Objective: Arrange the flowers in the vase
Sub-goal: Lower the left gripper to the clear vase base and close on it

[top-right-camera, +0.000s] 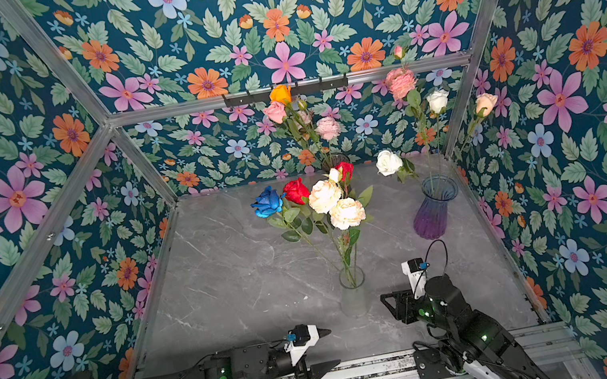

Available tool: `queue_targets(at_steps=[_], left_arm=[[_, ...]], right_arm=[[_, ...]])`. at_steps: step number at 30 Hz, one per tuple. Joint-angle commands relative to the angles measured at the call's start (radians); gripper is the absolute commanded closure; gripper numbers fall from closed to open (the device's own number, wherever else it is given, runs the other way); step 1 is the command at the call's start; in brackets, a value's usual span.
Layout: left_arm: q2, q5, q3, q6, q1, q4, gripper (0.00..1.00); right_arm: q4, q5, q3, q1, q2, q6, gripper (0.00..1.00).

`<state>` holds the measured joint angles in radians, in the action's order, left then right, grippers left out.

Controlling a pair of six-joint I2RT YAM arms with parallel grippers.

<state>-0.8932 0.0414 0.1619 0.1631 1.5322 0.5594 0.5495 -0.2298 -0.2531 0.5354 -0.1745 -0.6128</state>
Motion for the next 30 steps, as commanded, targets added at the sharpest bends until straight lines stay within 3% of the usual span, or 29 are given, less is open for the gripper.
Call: queue_targets(at_steps=[1, 6, 11, 13, 24, 30], left_arm=[[-0.137, 0.339, -0.033, 0.044, 0.083, 0.265, 0.22], [-0.515, 0.547, 0.012, 0.015, 0.137, 0.570, 0.07], [-0.939, 0.719, 0.085, -0.065, 0.149, 1.110, 0.00], [-1.012, 0.764, 0.162, -0.078, 0.149, 1.114, 0.00], [-1.043, 0.963, 0.251, -0.069, 0.111, 1.081, 0.01], [-1.072, 0.880, 0.295, -0.023, 0.060, 1.068, 0.01]], right_arm=[[-0.039, 0.004, -0.009, 0.001, -0.027, 0.012, 0.44], [-0.037, 0.002, -0.011, 0.003, -0.027, 0.012, 0.43], [-0.026, 0.005, -0.006, 0.005, 0.003, 0.005, 0.43], [-0.024, 0.004, -0.004, 0.004, 0.012, 0.004, 0.43], [-0.020, -0.002, -0.001, 0.005, 0.034, 0.005, 0.43], [-0.016, -0.004, 0.002, 0.006, 0.049, 0.004, 0.43]])
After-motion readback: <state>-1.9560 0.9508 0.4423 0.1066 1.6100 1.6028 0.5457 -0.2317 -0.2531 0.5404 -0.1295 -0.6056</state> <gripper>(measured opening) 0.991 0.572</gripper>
